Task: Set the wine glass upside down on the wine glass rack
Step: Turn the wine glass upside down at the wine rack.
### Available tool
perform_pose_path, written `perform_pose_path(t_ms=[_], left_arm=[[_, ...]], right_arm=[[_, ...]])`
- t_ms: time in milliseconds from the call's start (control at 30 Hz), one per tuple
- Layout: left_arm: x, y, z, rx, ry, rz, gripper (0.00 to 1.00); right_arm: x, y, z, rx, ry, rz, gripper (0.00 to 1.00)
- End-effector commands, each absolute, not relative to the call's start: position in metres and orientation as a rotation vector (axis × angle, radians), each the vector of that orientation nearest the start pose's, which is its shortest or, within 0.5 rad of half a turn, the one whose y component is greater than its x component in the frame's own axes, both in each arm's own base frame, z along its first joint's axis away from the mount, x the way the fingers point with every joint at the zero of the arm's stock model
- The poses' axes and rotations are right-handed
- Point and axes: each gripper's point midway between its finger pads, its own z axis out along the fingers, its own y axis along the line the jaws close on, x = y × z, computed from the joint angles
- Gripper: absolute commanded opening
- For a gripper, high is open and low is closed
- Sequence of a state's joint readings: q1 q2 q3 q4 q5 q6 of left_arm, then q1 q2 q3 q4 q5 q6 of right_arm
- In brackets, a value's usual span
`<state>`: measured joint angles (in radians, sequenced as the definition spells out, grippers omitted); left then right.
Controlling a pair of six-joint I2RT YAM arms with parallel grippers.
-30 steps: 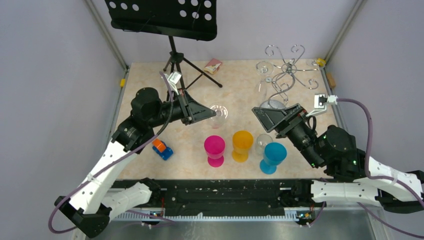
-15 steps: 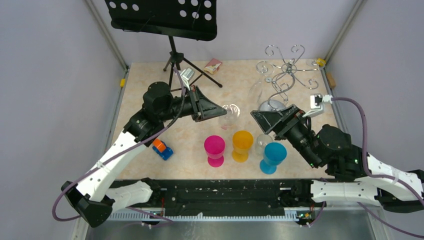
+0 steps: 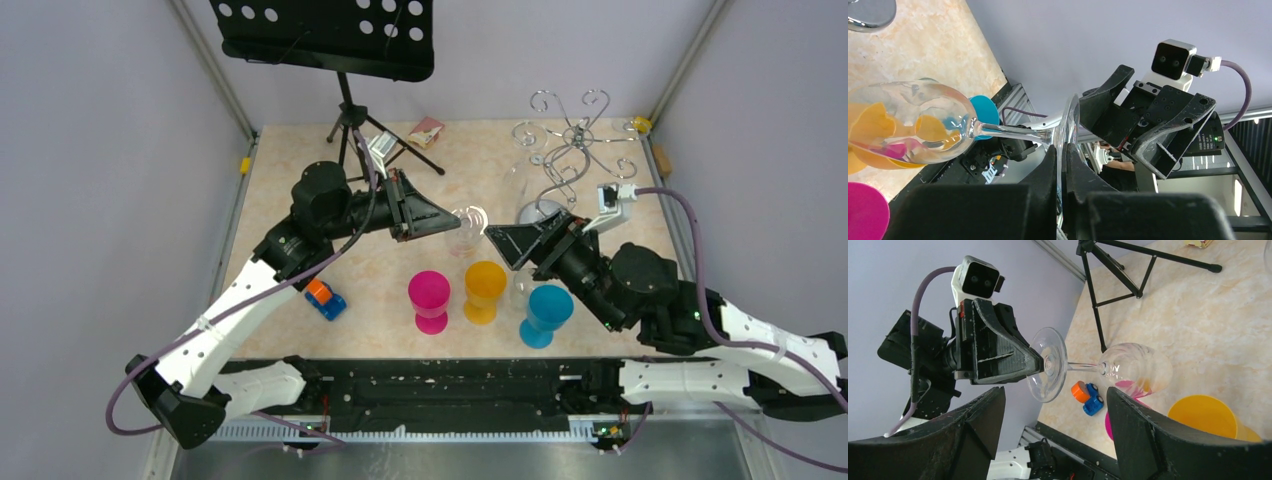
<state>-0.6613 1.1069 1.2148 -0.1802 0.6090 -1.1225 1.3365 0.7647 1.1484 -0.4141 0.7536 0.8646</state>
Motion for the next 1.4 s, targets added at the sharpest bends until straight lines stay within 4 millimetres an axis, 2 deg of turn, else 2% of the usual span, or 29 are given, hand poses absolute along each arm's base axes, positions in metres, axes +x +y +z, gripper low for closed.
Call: perform_pose_path(t_ms=[0,200,367,467,533,600,700,867,1000,1133,1267,1367], left_arm=[[0.175,-0.302,0.445,0.198,1.82,-1.778,0.0],[0.178,-0.294,0.439,0.172,1.836,-1.7,0.0],[0.182,-0.282,0.423,0.13,1.915,-1.562,0.0],[0.184,-0.278,0.416,0.119,1.94,-1.511,0.0],[0.183,-0.277,0.413,0.121,1.949,-1.5,0.0],[0.183,-0.276,0.411,0.127,1.959,-1.492,0.0],[0.182,-0.276,0.408,0.142,1.971,-1.481,0.0],[0.183,-0.277,0.402,0.155,1.998,-1.463,0.0],[0.186,-0.281,0.4,0.162,2.004,-1.467,0.0],[0.19,-0.29,0.404,0.171,1.999,-1.502,0.0],[0.197,-0.3,0.412,0.173,1.979,-1.557,0.0],[0.204,-0.312,0.421,0.17,1.957,-1.617,0.0]], right_arm=[[0.152,0.224,0.432,0.217,1.656,1.139,0.75],[0.157,0.246,0.428,0.12,1.722,1.143,0.76],[0.164,0.262,0.418,0.041,1.786,1.174,0.77],[0.172,0.265,0.413,0.033,1.798,1.218,0.77],[0.18,0.262,0.417,0.045,1.778,1.245,0.77],[0.19,0.256,0.426,0.046,1.756,1.252,0.77],[0.208,0.238,0.426,0.088,1.77,1.187,0.78],[0.216,0.215,0.438,0.164,1.692,1.137,0.8],[0.213,0.187,0.446,0.255,1.629,1.08,0.8],[0.203,0.16,0.442,0.344,1.58,1.059,0.8],[0.196,0.146,0.431,0.376,1.596,1.022,0.79],[0.194,0.14,0.429,0.381,1.601,1.0,0.79]])
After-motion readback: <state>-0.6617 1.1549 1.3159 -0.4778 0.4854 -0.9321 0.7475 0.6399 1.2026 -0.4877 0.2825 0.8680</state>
